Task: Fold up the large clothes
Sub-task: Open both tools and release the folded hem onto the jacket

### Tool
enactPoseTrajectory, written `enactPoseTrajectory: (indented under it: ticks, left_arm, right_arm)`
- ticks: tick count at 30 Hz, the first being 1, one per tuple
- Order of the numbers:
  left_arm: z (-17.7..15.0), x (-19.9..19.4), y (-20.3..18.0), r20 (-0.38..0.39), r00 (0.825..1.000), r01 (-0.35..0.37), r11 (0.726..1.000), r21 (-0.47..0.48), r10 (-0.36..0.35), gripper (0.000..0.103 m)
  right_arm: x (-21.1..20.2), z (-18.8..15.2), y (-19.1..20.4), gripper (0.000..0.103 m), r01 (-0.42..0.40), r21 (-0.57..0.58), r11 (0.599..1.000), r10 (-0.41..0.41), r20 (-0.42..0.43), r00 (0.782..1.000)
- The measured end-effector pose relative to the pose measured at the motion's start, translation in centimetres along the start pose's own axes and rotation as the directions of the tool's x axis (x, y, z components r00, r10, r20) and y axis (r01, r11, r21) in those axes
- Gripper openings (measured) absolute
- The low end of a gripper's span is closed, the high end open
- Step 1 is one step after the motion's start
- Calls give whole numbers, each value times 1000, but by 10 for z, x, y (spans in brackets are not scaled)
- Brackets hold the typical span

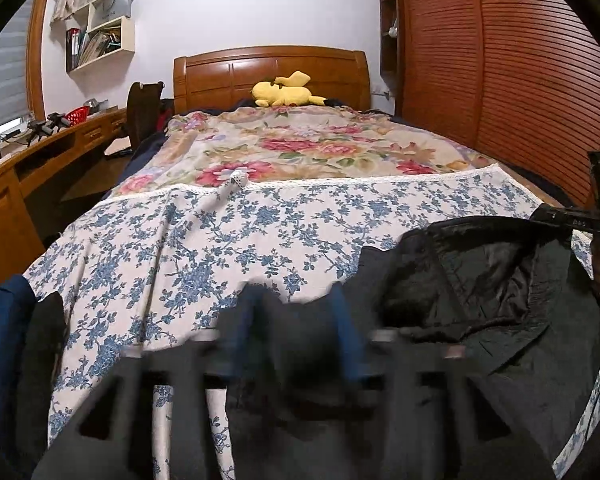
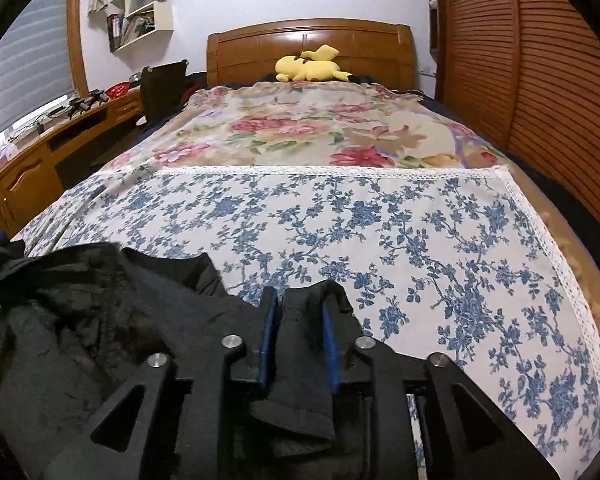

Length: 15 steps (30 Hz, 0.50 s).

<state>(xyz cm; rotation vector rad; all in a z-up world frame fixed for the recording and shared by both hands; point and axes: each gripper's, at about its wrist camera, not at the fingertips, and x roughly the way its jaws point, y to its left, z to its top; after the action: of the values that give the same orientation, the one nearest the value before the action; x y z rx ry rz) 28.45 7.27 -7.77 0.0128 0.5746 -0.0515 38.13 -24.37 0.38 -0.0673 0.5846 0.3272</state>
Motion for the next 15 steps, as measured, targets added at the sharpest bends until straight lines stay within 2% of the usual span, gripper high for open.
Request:
enactPoseTrajectory:
  ticks: [1,2,3,4,5,9,15]
  left_arm:
    - [-1,-2,1,6,1000,-5,1000,0,5,59]
    - [-2,-3,1,10,1000,1,1000,-2,-1,68]
    - [-4,-4,2,13,1000,11,1000,-2,-11,76]
    - [-5,-4,1,14,1000,13,1000,1,-13,79]
    - [-8,-6,0,13,1000,15,1000,9,-16,79]
    - [-15,-10,-3,4,999,45,999,22,-45,79]
    - [-24,-16,0,-4,997,71,997,21,-71,79]
  right_arm:
    - [-4,0,2,27,18,-18,1000,-18,3,1000]
    - [-8,0,6,32,34,-29,999,-34,3,999]
    - [-10,0,7,45,38,-32,999,-38,3,999]
    - [-14,0,9,54,54,-33,998,-54,8,998]
    - [-19,0,10,68,89,-35,995,-89,24,996]
    - [-25,-3,15,71,115,-29,993,-114,27,993]
    - [-31,-8,63,71,22,-130,991,-20,14,1000]
